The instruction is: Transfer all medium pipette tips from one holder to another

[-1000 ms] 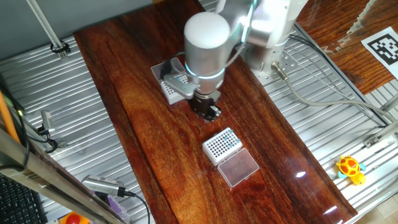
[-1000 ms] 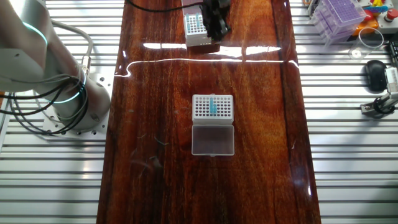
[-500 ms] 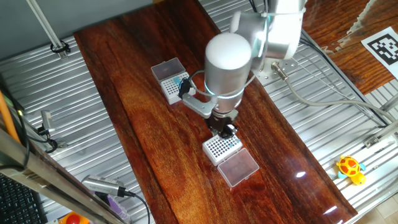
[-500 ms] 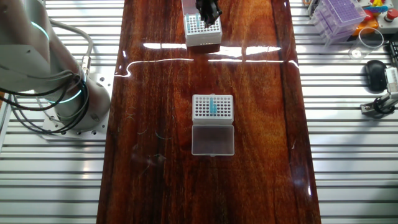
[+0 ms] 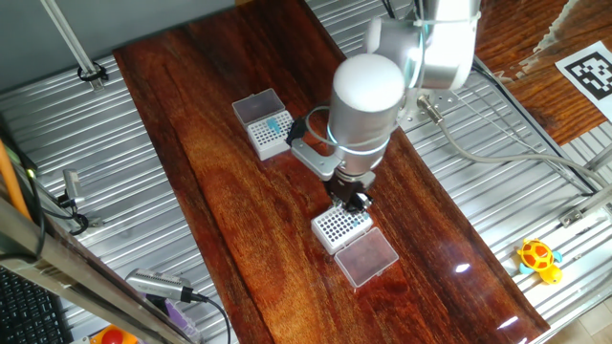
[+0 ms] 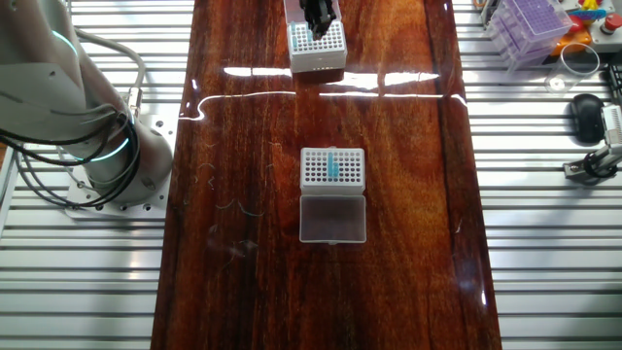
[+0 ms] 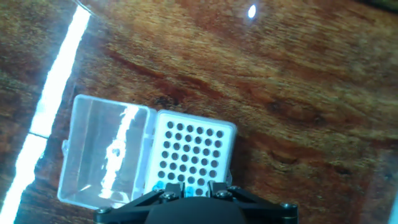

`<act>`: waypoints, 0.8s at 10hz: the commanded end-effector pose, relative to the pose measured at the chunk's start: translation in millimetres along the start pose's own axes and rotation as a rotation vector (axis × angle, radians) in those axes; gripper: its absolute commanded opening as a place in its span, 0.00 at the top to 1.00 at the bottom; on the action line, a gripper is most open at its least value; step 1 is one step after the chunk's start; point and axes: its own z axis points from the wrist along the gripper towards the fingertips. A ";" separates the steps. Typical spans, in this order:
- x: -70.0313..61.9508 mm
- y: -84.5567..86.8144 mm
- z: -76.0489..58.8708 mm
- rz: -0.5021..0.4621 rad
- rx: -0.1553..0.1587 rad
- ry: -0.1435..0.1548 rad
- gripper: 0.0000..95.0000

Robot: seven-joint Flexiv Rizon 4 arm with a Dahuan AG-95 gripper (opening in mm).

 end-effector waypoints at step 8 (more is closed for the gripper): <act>8.0 7.5 3.5 0.024 0.002 -0.001 0.80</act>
